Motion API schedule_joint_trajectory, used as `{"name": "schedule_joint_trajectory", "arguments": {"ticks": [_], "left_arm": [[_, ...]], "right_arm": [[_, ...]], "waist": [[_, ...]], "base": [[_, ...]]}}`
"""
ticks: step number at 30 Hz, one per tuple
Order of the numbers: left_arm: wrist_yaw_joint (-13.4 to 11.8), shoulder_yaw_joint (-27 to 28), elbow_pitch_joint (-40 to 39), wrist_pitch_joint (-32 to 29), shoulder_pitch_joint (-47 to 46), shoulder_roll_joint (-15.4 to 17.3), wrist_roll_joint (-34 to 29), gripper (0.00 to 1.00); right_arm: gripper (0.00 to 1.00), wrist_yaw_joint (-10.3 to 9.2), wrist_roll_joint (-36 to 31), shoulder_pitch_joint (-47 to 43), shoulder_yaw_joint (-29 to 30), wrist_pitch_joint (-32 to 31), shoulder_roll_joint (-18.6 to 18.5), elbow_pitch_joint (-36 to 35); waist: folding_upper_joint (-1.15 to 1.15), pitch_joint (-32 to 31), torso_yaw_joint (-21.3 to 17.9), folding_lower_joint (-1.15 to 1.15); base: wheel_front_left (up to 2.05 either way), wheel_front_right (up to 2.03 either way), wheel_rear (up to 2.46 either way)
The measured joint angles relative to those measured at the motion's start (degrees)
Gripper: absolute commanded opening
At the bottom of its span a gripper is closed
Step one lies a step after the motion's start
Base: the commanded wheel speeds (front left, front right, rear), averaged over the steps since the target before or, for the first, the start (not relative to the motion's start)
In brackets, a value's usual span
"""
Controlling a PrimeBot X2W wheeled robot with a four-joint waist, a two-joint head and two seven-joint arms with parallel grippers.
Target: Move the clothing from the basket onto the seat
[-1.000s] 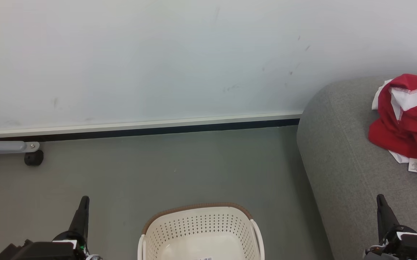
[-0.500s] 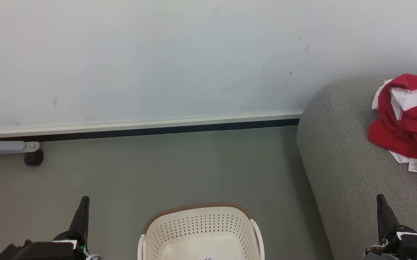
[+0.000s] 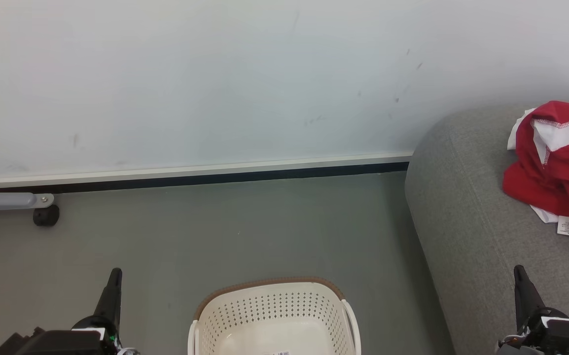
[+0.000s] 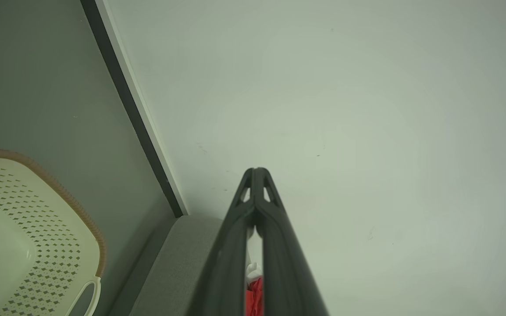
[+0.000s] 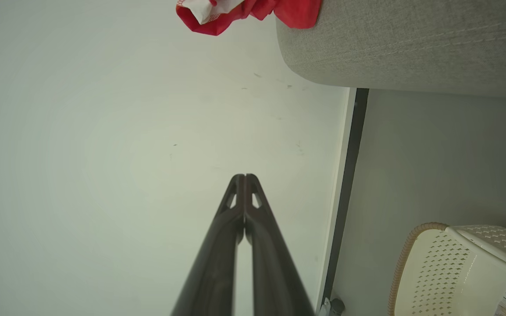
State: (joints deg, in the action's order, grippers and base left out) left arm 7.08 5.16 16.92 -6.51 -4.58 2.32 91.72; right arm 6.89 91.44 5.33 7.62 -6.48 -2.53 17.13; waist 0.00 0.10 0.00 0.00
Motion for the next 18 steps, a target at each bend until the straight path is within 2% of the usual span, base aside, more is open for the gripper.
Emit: {"name": "schedule_joint_trajectory", "arguments": {"ticks": [18], "left_arm": [[0.0, 0.0, 0.0, 0.0, 0.0, 0.0, 0.0, 0.0]], "right_arm": [[0.0, 0.0, 0.0, 0.0, 0.0, 0.0, 0.0, 0.0]], "waist": [[0.0, 0.0, 0.0, 0.0]], "base": [[0.0, 0.0, 0.0]]}}
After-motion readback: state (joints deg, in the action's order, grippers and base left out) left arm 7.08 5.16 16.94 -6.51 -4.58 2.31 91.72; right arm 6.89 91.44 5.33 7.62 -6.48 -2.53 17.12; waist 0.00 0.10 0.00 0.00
